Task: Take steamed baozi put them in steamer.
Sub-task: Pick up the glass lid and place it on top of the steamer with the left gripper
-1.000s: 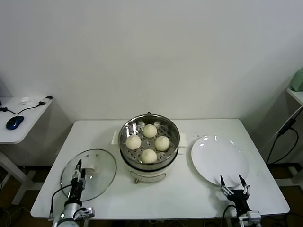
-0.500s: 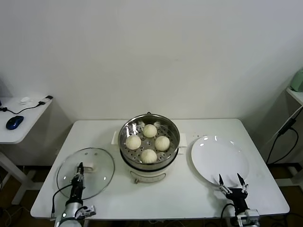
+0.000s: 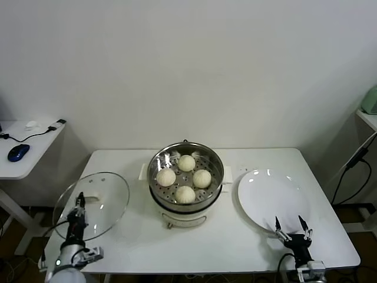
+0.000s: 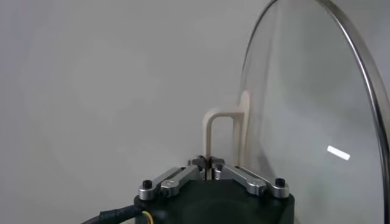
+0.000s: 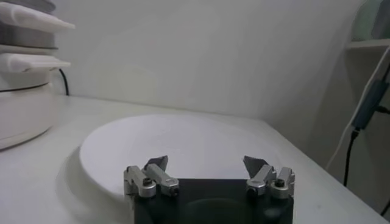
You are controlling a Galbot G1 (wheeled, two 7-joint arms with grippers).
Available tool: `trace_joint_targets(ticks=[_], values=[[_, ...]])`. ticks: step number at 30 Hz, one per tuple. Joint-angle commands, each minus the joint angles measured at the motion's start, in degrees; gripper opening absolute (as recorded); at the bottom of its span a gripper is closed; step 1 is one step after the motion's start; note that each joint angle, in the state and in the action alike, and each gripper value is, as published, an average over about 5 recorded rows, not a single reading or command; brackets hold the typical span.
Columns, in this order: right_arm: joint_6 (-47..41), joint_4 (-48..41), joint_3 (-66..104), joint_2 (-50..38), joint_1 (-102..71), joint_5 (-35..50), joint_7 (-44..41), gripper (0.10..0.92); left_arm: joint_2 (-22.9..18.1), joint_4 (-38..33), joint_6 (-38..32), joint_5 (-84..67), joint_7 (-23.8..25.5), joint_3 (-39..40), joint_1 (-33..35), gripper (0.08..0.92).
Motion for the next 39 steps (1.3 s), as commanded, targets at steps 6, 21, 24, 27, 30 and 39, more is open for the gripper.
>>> trace_joint_targets(ticks=[6, 21, 24, 27, 30, 39], values=[[-5.5, 3.4, -0.9, -0.2, -0.4, -3.9, 2.8, 0.823, 6.4, -27.0, 22.9, 4.7, 24.1, 11.4, -8.8, 0.131], [-2.4, 4.7, -1.7, -0.3, -0.6, -3.7, 2.2, 0.823, -8.7, -16.7, 31.0, 20.6, 31.7, 39.6, -26.8, 0.131], [-1.4, 4.2, -1.6, -0.4, -0.6, -3.2, 2.2, 0.823, -12.4, -14.7, 31.1, 24.1, 32.3, 41.8, -27.3, 0.131], [-0.5, 3.8, -1.4, -0.5, -0.7, -2.4, 2.3, 0.823, -15.7, -13.2, 31.0, 27.0, 32.5, 43.4, -26.8, 0.131], [-0.1, 3.3, -1.1, -0.8, -0.7, -1.9, 2.3, 0.823, -18.3, -11.8, 30.8, 29.2, 32.9, 44.6, -26.1, 0.131], [1.7, 2.1, -0.4, -1.0, -0.9, -0.8, 2.6, 0.823, -24.8, -4.9, 30.5, 31.7, 31.7, 44.3, -26.2, 0.131]])
